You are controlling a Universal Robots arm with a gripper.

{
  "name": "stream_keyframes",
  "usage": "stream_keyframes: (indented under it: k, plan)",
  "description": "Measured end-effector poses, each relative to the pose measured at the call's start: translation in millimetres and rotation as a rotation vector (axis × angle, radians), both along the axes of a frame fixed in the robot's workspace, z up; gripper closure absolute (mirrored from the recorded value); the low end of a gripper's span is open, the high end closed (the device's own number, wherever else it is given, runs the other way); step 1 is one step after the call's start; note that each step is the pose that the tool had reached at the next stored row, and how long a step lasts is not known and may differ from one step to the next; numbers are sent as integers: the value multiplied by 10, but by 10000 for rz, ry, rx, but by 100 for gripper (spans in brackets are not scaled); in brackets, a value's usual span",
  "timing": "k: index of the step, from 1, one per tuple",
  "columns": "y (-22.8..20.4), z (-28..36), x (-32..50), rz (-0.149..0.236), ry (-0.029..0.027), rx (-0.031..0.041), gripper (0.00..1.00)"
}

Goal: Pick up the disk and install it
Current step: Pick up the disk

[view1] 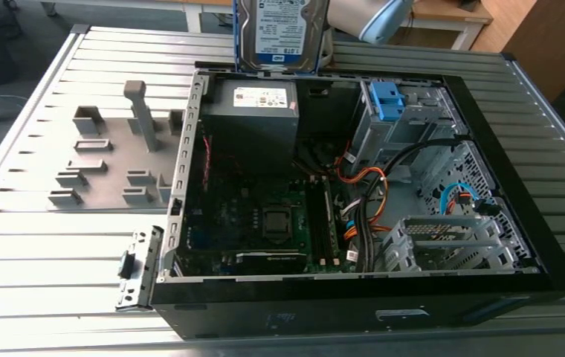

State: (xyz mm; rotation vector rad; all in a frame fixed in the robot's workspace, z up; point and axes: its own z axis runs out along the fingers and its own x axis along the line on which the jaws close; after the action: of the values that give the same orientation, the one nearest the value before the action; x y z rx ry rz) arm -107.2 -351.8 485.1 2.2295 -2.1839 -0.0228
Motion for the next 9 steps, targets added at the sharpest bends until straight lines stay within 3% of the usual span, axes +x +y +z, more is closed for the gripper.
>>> stream_keyframes:
  k: [9]
  plan:
    - [-38,-2,0,0,0,1,64]
